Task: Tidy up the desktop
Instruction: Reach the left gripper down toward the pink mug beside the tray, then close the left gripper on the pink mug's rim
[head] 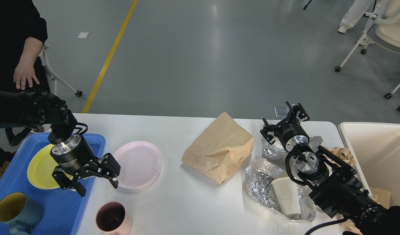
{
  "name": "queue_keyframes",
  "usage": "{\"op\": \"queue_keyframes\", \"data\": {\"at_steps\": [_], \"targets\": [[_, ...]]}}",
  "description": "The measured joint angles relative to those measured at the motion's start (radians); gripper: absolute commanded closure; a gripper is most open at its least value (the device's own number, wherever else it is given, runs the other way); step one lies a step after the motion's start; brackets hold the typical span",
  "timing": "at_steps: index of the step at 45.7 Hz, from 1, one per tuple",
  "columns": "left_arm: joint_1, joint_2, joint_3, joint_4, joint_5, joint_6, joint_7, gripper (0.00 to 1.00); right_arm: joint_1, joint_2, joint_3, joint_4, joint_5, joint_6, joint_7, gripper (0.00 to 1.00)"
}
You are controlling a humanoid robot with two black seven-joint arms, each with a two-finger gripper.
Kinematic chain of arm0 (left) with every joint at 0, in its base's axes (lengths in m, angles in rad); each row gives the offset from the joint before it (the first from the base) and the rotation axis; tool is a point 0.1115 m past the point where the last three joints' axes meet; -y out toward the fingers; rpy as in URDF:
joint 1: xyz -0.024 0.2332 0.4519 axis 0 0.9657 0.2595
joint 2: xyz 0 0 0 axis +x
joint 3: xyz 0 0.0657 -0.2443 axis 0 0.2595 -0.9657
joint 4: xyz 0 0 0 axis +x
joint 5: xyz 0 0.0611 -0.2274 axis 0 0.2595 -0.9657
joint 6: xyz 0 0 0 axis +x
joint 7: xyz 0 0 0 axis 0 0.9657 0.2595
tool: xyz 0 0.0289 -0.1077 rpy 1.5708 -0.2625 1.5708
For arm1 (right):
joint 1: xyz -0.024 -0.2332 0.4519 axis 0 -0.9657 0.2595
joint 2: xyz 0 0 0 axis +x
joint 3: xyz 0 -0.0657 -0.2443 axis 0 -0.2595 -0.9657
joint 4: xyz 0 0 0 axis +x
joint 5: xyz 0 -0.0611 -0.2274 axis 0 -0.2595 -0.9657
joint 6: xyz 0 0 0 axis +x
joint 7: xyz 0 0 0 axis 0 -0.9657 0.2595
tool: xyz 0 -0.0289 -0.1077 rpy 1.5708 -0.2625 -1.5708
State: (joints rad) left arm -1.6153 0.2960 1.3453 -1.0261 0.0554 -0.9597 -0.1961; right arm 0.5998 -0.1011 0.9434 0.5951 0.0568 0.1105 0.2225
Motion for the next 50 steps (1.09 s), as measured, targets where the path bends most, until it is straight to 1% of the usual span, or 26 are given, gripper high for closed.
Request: {"op": "queue_keyframes", "data": {"at_steps": [21,32,36,44,50], "targets": [[0.048,0.0,0.009,0.004,0.068,0.0,0.0,0.04,0.0,0.0,0.0,0.0,0.0,0.0,0.0,0.0],[0.095,-0.003,-0.003,0.037,0.063,0.0,-0.002,0.04,0.0,0.0,0.0,0.0,0.0,0.0,0.0,0.0],[0.107,-0.003,-0.003,0.056,0.063,0.0,-0.002,0.06,0.0,0.0,0.0,0.0,0.0,0.0,0.0,0.0],[0.13,-0.011,-0.012,0.079,0.067,0.0,0.0,0.07,0.0,0.0,0.0,0.0,0.0,0.0,0.0,0.0],[0.16,-0.03,-0.033,0.099,0.068,0.0,0.001,0.13,0.0,0.0,0.0,0.0,0.0,0.0,0.0,0.0]]}}
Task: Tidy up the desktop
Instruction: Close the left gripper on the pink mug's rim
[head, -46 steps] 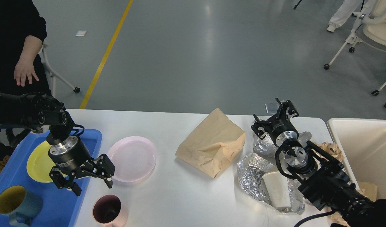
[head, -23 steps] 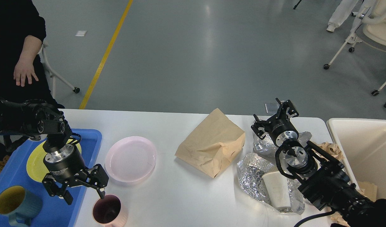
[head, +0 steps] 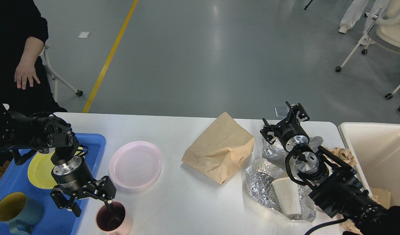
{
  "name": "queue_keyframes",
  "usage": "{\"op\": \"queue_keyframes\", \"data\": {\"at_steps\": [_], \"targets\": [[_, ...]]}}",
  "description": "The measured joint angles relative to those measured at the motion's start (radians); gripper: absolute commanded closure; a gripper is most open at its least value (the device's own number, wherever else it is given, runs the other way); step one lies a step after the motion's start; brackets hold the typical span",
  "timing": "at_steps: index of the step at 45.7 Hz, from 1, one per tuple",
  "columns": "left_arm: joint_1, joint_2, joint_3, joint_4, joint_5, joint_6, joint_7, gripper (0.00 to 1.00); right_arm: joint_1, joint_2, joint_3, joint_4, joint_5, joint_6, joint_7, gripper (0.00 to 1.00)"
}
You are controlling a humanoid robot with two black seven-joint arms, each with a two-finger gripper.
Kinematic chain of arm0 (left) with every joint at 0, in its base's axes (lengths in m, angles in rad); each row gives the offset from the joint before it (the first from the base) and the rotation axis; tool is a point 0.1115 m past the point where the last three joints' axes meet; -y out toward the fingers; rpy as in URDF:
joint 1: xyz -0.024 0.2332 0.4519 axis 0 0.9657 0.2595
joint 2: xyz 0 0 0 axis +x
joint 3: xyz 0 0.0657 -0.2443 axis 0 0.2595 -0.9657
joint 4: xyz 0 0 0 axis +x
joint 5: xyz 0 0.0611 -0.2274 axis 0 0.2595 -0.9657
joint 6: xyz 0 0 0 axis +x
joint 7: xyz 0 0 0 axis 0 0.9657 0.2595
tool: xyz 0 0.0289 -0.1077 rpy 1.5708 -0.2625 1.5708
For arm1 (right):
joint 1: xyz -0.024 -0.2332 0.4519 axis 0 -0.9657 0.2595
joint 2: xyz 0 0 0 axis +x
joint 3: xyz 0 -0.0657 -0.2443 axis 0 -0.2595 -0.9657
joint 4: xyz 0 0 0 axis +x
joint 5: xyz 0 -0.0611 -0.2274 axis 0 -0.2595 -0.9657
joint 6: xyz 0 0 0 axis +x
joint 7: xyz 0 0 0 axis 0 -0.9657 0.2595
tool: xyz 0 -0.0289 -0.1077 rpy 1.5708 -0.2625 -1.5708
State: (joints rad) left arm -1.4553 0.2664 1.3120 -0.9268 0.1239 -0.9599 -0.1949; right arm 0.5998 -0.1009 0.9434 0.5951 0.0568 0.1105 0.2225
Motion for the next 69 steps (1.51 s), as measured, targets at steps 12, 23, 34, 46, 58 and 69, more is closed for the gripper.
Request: {"op": "queue_keyframes", "data": {"at_steps": [12,23,34,46,58,69], "targets": [[0.017,-0.009,-0.006,0.019,0.001,0.0,0.0,0.72,0.0,0.0,0.0,0.0,0.0,0.0,0.0,0.0],[0.021,-0.009,-0.003,0.026,0.001,0.0,0.04,1.0,0.0,0.0,0.0,0.0,0.0,0.0,0.0,0.0],[0.033,-0.007,-0.006,0.051,-0.004,0.0,0.046,1.0,0.0,0.0,0.0,0.0,0.0,0.0,0.0,0.0],[0.028,-0.008,-0.016,0.053,-0.001,-0.001,0.05,1.0,0.0,0.0,0.0,0.0,0.0,0.0,0.0,0.0],[-0.032,0.006,-0.011,0.014,0.0,0.0,0.045,1.0,0.0,0.0,0.0,0.0,0.0,0.0,0.0,0.0],[-0.144,0.069,-0.001,-0.091,0.006,0.0,0.061,1.0,0.0,0.0,0.0,0.0,0.0,0.0,0.0,0.0]]}}
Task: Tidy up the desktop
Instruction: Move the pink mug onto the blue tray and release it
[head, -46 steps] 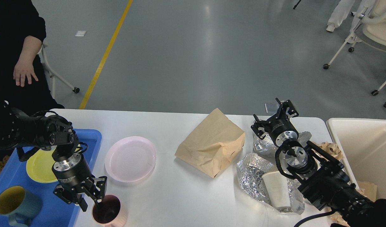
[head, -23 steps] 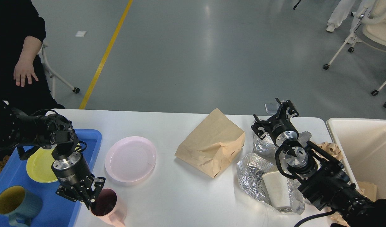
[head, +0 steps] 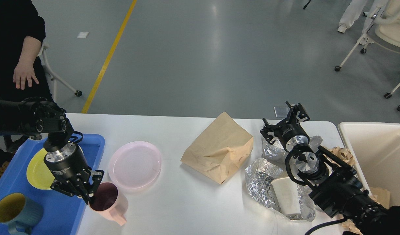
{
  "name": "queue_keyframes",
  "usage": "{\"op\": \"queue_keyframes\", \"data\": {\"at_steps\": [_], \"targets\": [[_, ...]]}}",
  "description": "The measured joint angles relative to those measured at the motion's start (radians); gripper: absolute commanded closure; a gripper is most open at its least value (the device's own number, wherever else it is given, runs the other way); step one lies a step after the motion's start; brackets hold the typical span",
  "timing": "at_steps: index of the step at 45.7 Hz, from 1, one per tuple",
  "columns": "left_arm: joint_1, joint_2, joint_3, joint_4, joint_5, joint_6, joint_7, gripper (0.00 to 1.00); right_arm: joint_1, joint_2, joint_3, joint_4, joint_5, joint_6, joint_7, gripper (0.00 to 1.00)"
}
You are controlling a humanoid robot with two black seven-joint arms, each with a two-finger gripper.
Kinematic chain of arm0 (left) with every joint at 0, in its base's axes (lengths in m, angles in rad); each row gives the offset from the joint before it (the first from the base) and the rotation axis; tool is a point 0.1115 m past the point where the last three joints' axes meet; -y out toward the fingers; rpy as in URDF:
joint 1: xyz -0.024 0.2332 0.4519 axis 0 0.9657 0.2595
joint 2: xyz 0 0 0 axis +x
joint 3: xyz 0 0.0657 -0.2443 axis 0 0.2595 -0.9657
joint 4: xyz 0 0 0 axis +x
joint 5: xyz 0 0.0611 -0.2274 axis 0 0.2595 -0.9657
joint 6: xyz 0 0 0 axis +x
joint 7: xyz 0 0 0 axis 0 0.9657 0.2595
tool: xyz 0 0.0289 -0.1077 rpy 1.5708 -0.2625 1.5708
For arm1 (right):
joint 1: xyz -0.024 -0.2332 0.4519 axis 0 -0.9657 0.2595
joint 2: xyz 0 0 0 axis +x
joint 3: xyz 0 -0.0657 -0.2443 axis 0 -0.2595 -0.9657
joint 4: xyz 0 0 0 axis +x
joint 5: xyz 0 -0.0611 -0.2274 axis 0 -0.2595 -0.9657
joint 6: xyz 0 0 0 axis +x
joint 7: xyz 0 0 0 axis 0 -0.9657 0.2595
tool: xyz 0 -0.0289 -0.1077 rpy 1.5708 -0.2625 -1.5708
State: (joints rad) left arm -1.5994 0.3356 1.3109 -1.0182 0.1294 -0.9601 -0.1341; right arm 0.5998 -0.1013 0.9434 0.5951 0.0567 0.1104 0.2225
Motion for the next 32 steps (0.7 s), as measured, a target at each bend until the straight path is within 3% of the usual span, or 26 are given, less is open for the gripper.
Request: {"op": "queue_keyframes", "data": {"at_steps": [14,22,32], "targets": [[-0.059,0.221,0.002,-0.053,0.004,0.0,0.113,1.0,0.0,0.0,0.0,0.0,0.0,0.0,0.0,0.0],[-0.05,0.323,0.002,-0.02,0.004,0.0,0.123,1.0,0.0,0.0,0.0,0.0,0.0,0.0,0.0,0.0],[-0.014,0.342,0.002,0.007,0.004,0.0,0.123,1.0,0.0,0.0,0.0,0.0,0.0,0.0,0.0,0.0]]}}
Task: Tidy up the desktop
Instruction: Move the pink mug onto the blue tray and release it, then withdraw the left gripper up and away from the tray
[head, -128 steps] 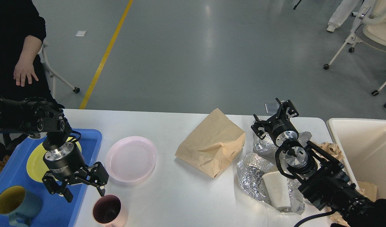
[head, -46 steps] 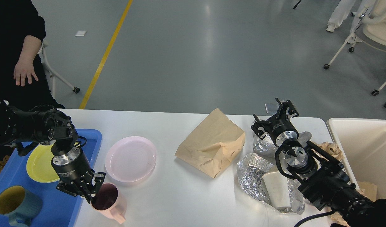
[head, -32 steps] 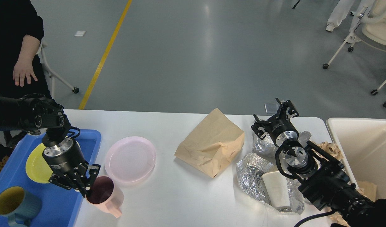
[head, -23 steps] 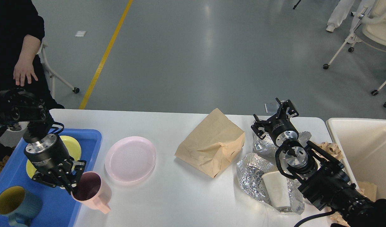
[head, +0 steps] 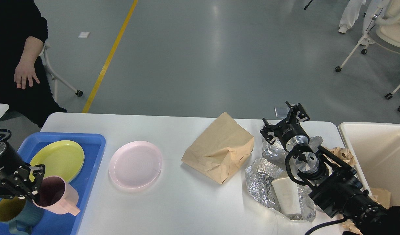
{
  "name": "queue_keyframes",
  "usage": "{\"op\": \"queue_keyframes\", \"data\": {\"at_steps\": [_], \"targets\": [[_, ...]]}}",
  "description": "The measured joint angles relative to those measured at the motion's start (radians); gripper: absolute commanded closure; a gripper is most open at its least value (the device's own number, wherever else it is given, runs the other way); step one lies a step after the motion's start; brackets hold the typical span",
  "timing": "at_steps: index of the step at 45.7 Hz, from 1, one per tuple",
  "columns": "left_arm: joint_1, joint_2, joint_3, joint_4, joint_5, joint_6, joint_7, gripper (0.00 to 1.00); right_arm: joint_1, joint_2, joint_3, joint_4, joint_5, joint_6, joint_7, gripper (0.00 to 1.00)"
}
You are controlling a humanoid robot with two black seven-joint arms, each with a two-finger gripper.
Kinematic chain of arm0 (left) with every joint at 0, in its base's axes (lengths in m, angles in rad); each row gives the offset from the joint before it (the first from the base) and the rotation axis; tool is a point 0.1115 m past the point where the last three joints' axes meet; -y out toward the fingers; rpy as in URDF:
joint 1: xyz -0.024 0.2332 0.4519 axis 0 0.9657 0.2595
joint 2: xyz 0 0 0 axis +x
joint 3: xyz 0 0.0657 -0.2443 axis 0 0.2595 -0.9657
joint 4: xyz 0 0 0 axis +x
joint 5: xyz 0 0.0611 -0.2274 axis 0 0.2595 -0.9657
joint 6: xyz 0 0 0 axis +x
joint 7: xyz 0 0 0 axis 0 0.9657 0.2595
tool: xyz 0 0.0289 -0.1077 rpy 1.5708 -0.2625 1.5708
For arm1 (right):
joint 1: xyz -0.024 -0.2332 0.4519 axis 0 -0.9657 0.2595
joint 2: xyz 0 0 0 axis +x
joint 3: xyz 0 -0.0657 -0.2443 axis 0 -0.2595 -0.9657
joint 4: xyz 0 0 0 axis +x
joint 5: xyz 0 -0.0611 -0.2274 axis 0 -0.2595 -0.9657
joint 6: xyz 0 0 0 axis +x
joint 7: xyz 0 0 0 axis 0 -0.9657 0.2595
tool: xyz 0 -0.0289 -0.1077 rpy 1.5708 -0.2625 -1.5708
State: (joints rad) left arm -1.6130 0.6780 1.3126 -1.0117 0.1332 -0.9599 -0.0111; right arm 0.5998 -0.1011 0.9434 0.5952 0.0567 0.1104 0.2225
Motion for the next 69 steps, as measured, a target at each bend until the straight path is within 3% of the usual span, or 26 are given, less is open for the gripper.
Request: {"op": "queue_keyframes", "data": {"at_steps": [49,52,56,69], "targets": [[0.197,-0.006,-0.042,0.144,-0.009,0.0,-0.052,1.0,0.0,0.0,0.0,0.0,0.0,0.0,0.0,0.0],[0.207,-0.007,-0.051,0.149,-0.009,0.0,-0.052,0.97,0.0,0.0,0.0,0.0,0.0,0.0,0.0,0.0],[0.215,-0.008,-0.057,0.161,-0.009,0.0,-0.051,0.84,0.0,0.0,0.0,0.0,0.0,0.0,0.0,0.0],[0.223,-0.012,-0.071,0.166,-0.01,0.0,-0.053,0.59,0.0,0.0,0.0,0.0,0.0,0.0,0.0,0.0]]}}
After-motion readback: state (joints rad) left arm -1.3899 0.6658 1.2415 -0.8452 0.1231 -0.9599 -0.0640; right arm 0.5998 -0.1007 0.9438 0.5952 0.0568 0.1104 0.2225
